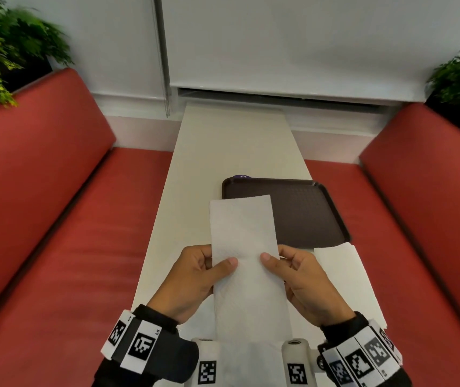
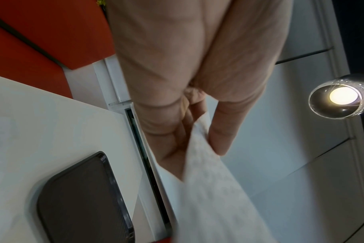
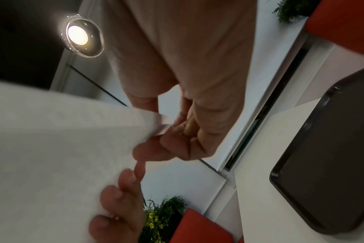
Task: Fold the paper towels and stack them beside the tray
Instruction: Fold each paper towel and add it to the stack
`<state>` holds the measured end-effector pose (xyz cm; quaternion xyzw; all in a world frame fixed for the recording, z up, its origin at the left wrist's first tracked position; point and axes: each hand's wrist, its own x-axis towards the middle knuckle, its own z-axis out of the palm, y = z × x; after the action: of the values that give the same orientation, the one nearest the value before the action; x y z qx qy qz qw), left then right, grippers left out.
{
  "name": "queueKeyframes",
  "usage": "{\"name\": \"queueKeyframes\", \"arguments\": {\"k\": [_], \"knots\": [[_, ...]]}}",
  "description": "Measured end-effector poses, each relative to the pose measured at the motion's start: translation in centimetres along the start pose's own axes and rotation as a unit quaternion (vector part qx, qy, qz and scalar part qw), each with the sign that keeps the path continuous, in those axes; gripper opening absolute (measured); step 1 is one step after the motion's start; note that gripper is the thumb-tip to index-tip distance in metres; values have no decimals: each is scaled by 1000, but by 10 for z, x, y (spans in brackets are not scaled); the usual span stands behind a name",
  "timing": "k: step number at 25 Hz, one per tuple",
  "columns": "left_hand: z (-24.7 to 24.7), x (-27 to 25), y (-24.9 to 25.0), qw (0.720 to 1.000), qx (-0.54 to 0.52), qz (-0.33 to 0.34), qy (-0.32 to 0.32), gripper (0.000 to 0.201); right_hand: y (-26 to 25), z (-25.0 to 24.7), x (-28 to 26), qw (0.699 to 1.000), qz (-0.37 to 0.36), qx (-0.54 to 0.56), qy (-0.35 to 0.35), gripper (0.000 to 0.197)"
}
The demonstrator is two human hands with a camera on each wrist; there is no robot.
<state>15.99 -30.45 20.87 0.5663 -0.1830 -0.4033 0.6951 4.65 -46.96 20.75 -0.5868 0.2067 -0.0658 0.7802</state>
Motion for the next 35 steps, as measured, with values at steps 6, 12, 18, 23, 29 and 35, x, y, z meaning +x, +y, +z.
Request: {"name": "queueKeyframes", "arguments": {"k": [6, 12, 18, 23, 29, 35], "knots": [[4, 5, -11, 999, 39, -12, -7, 34, 3, -15, -7, 998, -16, -59, 30, 31], [29, 51, -24, 991, 125, -29, -28, 17, 5, -71, -29, 972, -44, -209, 99, 12], [115, 128, -72, 976, 183, -66, -100, 14, 24, -150, -45, 943, -14, -233, 238, 28], [174, 197, -126, 962, 237, -122, -62, 13, 53, -228, -25, 908, 44, -250, 334, 27], [189, 258, -183, 931, 327, -160, 22, 40, 80, -285, -1, 881, 146, -301, 335, 22], [190, 278, -213, 878, 450, -154, 53, 38, 115, -294, 9, 864, 172, -364, 301, 31]]}}
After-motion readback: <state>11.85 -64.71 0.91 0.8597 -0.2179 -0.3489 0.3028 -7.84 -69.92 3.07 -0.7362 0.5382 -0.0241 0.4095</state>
